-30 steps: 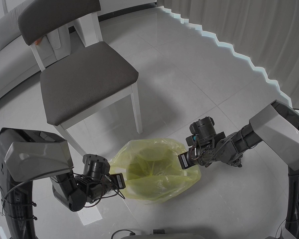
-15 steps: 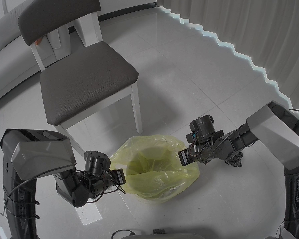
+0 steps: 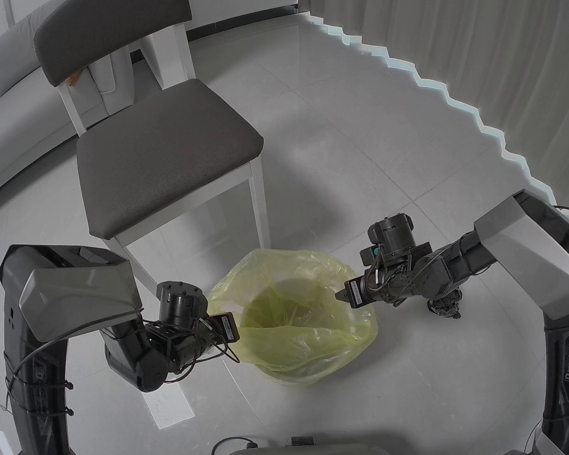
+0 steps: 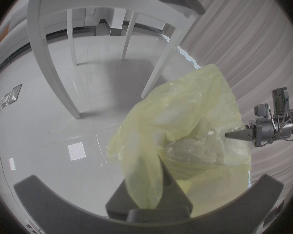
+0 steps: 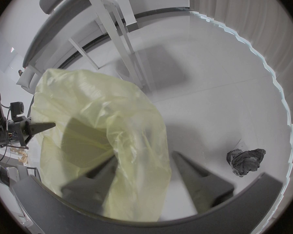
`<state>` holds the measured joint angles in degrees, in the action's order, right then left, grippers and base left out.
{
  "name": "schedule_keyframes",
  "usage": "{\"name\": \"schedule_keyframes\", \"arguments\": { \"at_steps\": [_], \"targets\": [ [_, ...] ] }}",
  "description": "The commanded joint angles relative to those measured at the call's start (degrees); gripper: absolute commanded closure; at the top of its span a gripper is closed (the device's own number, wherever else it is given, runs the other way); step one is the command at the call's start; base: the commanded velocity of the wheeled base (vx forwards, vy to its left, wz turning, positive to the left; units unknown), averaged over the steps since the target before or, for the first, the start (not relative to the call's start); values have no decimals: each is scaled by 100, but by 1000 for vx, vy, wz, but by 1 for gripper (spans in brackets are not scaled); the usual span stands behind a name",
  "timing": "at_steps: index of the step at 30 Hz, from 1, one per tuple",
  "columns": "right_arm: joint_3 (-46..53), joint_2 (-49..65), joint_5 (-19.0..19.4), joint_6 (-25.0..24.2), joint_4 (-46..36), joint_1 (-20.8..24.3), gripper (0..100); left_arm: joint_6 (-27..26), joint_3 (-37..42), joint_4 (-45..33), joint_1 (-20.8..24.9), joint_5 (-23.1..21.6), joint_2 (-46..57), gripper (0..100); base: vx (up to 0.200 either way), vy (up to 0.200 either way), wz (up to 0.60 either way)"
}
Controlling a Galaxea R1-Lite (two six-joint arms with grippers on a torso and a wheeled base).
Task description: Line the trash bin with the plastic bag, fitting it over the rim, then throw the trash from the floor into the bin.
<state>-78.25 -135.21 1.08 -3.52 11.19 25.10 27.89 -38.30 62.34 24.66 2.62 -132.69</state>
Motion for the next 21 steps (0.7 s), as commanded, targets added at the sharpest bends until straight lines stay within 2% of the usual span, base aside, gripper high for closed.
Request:
{"name": "schedule_keyframes", "arguments": {
  "at_steps": [1, 5, 11, 12, 21],
  "targets": [
    [179, 609, 41, 18, -12, -67, 0, 6, -19, 15, 4, 2, 288, 100, 0, 0, 0],
    [249, 917, 76, 10, -29, -67, 0, 6, 51, 32, 30, 10, 288, 100, 0, 0, 0],
    [64, 908, 102, 18, 15, 206, 0, -3, 183, 32, 83, 46, 262, 100, 0, 0, 0],
    [38, 882, 102, 27, 15, 223, 0, -3, 200, 32, 100, 46, 262, 0, 0, 0, 0],
    [-656, 117, 296, 194, 23, 276, 0, -3, 341, 32, 153, 89, 420, 0, 0, 0, 0]
  ]
}}
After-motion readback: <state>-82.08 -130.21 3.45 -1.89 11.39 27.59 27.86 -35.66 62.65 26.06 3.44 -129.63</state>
